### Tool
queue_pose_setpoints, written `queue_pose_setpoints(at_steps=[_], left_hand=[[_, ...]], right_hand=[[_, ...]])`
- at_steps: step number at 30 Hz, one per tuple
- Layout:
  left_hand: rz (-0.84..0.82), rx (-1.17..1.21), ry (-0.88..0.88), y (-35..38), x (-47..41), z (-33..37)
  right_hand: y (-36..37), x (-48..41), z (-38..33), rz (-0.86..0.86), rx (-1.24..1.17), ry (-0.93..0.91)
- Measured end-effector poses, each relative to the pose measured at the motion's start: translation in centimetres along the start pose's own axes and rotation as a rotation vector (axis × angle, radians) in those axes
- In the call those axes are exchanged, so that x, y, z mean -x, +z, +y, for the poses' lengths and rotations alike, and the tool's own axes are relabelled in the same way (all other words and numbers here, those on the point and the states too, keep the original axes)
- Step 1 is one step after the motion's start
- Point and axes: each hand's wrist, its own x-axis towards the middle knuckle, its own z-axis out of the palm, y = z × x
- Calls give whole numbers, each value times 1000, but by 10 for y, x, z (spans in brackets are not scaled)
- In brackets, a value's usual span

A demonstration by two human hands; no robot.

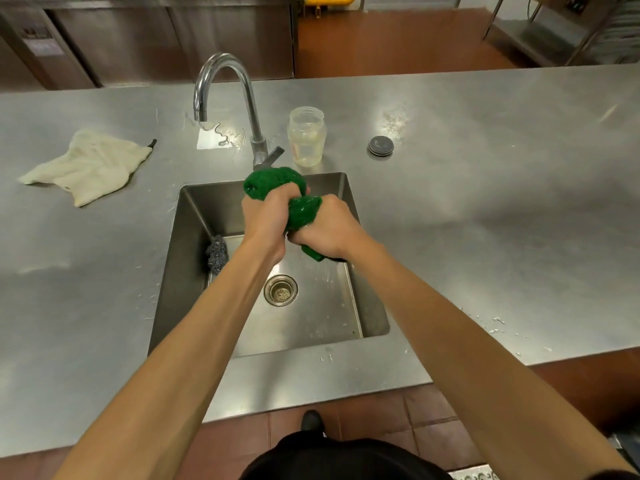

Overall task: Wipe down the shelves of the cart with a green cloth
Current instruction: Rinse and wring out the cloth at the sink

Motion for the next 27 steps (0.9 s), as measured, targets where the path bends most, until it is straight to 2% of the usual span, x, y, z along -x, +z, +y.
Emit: queue_pose_setpoints(at_steps=[7, 10, 21, 27], left_hand=[[-239, -100, 116, -5, -11, 19], [-350, -109, 134, -7, -18, 25], [-703, 11, -57, -15, -47, 30], [-959, 130, -106, -16, -57, 38]], right_hand=[[-9, -5, -16, -190, -310, -18], [-5, -8, -14, -208, -397, 10], [-3, -21, -12, -524, -644, 55], [2, -28, -16, -701, -754, 107]])
